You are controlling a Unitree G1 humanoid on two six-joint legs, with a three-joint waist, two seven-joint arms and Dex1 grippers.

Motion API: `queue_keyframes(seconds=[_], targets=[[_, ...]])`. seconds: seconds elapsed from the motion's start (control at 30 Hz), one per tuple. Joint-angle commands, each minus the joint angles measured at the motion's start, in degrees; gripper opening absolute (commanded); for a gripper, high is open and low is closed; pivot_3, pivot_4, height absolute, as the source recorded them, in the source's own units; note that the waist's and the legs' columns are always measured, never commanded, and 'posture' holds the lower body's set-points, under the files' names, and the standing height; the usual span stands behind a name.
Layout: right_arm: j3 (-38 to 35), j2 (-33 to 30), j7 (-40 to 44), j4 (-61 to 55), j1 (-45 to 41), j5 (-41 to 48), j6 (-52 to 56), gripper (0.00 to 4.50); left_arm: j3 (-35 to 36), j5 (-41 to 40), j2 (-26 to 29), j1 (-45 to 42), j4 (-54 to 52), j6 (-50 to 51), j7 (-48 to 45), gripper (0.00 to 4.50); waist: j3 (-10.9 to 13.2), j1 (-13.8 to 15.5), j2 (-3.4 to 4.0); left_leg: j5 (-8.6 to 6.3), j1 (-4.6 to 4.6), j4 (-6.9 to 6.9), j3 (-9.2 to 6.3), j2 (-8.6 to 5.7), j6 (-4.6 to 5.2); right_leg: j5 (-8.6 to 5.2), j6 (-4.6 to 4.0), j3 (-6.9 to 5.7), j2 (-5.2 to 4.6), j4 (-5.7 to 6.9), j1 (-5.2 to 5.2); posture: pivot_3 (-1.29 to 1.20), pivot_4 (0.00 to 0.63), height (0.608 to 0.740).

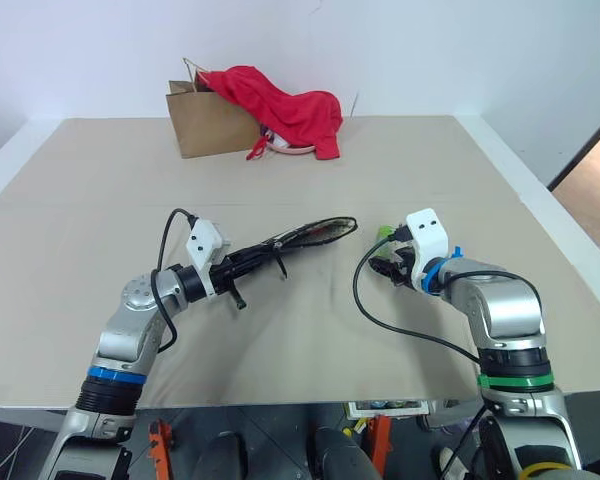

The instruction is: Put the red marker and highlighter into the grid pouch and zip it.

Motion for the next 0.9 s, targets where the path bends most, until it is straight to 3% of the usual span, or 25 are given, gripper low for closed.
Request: queue_keyframes(seconds=[0.03,0.33,0.67,0.77,0.87,0.9], targets=[[-1.9,1.8,-3.2,0.1,-1.1,0.5,2.0,3.26,0.7,-0.1,0.1,-0.3,-2.1,-0.1,0.4,0.0,0.0,0.0,-0.01,0.0,0.0,0.0,0.0,0.0,0.0,0.0,0.0,0.0,0.0,0.0,0.0,0.0,0.15,0.74],[0.2,5.3,-6.9,1.1,-2.5,0.7,2.5,3.26,0.6,-0.1,0.0,0.0,-1.8,0.0,0.7,0.0,0.0,0.0,-0.01,0.0,0.01,0.0,-0.01,0.03,0.0,-0.05,0.09,-0.01,0.04,0.0,0.0,0.0,0.15,0.74],[3.2,4.6,-8.2,1.5,-2.1,0.0,0.0,3.26,0.3,0.0,-0.4,0.5,-2.1,0.1,0.9,0.0,0.0,-0.1,-0.01,0.0,0.0,-0.02,-0.01,0.04,0.0,-0.08,0.14,-0.01,0.04,-0.01,-0.02,0.0,0.15,0.74],[3.0,4.1,-8.2,1.6,-1.9,0.1,-0.8,2.5,0.4,0.1,-0.3,0.7,-2.3,0.2,0.9,0.0,0.0,-0.1,-0.01,0.0,0.0,-0.02,-0.01,0.06,0.0,-0.08,0.14,-0.01,0.06,-0.01,-0.03,0.0,0.15,0.74],[2.6,3.8,-8.1,1.3,-1.6,0.4,-1.2,1.07,0.3,0.1,-0.3,0.7,-2.3,0.2,0.8,0.0,0.0,0.0,-0.01,0.0,0.0,-0.03,-0.01,0.05,0.0,-0.1,0.16,-0.01,0.05,-0.01,-0.03,0.0,0.15,0.74],[2.4,3.8,-8.1,1.1,-1.5,0.6,-1.2,0.96,0.3,0.1,-0.3,0.6,-2.3,0.3,0.8,0.0,0.0,0.0,-0.01,0.0,-0.01,-0.04,0.0,0.04,0.0,-0.1,0.16,0.0,0.05,-0.01,-0.03,0.0,0.15,0.74]])
